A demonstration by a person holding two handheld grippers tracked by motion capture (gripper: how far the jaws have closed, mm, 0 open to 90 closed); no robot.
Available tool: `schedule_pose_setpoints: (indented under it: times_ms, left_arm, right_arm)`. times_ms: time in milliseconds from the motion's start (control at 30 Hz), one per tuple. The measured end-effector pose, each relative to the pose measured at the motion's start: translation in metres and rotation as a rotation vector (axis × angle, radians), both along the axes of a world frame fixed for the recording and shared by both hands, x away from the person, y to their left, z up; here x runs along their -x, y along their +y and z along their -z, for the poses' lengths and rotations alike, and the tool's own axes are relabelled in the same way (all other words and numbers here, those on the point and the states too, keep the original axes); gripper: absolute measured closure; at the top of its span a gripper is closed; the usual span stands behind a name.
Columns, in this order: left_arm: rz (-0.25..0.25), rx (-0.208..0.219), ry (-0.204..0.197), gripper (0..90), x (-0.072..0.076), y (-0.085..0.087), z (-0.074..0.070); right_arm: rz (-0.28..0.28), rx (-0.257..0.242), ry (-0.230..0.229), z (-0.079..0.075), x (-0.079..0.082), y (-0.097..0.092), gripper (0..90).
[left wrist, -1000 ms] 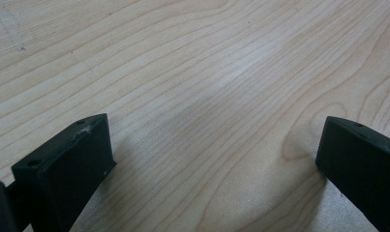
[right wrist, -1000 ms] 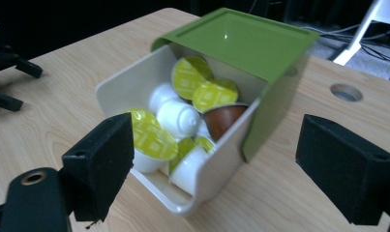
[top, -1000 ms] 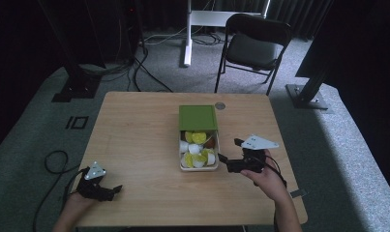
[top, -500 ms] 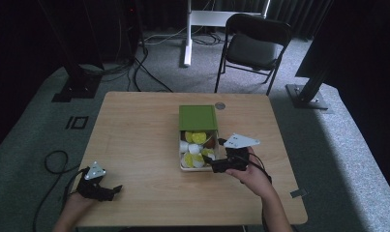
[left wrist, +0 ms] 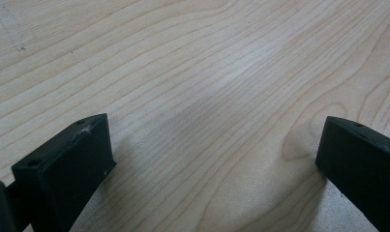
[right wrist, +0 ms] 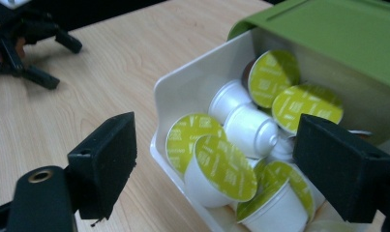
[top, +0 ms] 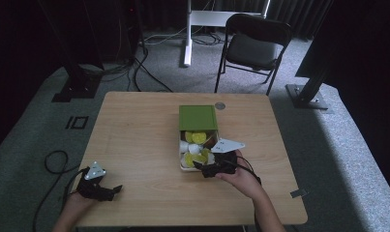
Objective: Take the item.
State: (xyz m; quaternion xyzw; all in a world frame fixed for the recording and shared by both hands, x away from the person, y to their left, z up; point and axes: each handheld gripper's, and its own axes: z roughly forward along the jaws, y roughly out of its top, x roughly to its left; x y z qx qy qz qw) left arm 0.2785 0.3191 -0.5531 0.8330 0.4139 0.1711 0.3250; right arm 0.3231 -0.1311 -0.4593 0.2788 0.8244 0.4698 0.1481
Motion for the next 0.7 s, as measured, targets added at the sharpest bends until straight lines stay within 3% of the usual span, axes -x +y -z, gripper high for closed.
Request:
schedule_pose_setpoints:
  times_ms: [167, 333, 467, 700]
  left_arm:
    - [0.001, -0.001, 0.001, 0.5, 0.0, 0.0, 0.0]
    - [0.001, -0.001, 0.0, 0.6, 0.0, 0.0, 0.0]
    - [0.001, -0.001, 0.0, 0.5, 0.0, 0.0, 0.0]
    - [0.001, -0.001, 0.001, 0.6, 0.0, 0.0, 0.0]
  right_arm:
    - [-0.01, 0.019, 0.01, 0.009, 0.001, 0.005, 16.0]
    - [-0.002, 0.026, -0.003, 0.018, 0.002, 0.01, 23.2]
    - [-0.008, 0.074, -0.04, 0.023, 0.003, 0.012, 31.6]
    - [-0.018, 0.146, -0.065, 0.03, 0.002, 0.015, 38.9]
